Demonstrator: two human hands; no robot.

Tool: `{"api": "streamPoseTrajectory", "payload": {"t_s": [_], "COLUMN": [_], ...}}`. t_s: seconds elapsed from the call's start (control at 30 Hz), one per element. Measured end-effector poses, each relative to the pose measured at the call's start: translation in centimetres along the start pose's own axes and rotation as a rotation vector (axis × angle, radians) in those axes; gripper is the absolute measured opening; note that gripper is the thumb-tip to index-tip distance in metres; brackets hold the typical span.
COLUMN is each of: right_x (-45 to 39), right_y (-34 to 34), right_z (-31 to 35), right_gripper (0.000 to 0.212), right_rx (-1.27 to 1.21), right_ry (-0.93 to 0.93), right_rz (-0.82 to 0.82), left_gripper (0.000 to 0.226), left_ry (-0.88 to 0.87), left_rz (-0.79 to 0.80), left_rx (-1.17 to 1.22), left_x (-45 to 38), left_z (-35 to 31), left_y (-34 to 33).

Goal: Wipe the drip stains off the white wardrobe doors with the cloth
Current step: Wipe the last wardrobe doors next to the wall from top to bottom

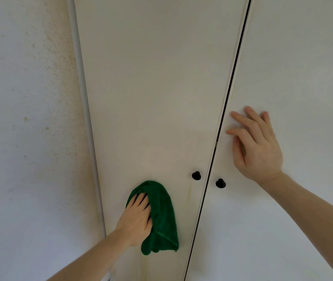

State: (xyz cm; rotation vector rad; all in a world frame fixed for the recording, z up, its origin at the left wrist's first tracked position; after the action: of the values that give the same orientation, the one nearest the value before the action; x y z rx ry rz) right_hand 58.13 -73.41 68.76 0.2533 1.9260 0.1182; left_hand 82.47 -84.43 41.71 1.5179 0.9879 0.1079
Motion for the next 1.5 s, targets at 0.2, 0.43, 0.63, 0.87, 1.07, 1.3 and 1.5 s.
{"api": "streamPoseTrajectory", "payload": {"t_s": [0.2,0.43,0.63,0.87,1.07,1.3,1.5], "right_x": [-0.2,-0.1,-0.1,0.0,0.0,0.0,-0.2], "right_y": [0.1,0.1,0.1,-0.3,-0.1,-0.1,1.0], "right_z": [0.0,0.0,0.0,0.0,0.2,0.1,0.2], "right_gripper": [0.023,0.022,0.022,0.022,0.022,0.020,0.019], "right_rx": [-0.001,-0.011,-0.005,0.016,0.020,-0.012,-0.253], "right_ry": [0.006,-0.003,-0.002,0.009,0.029,0.021,-0.052], "right_rz": [0.011,0.021,-0.004,-0.026,-0.049,-0.026,0.126], "left_gripper": [0.056,0.048,0.059,0.015,0.040,0.059,0.053], "left_ry": [0.188,0.228,0.436,0.468,0.298,0.067,0.103], "left_rz": [-0.201,-0.553,-0.694,-0.676,-0.557,-0.205,-0.119], "left_rx": [0.124,0.380,0.594,0.607,0.604,0.186,0.475], "left_x": [-1.3,-7.5,-8.3,-5.6,-5.2,-4.8,-3.8], "left_z": [1.8,2.5,6.1,2.7,-3.5,-13.6,-13.1], "left_y": [5.4,16.9,17.4,9.5,5.2,-1.8,-0.4]}}
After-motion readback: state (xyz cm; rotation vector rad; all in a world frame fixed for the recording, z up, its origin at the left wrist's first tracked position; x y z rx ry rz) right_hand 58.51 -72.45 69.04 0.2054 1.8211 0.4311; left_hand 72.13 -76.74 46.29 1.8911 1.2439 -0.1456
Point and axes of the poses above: each hand's wrist, its own x-axis away from the middle knuckle, its own y-axis out of the back of the hand, z = x × y, the point moved 8 cm from there along -x, towards the middle knuckle, and after that the axes turned 15 degrees about x, right-handed, at the moved point
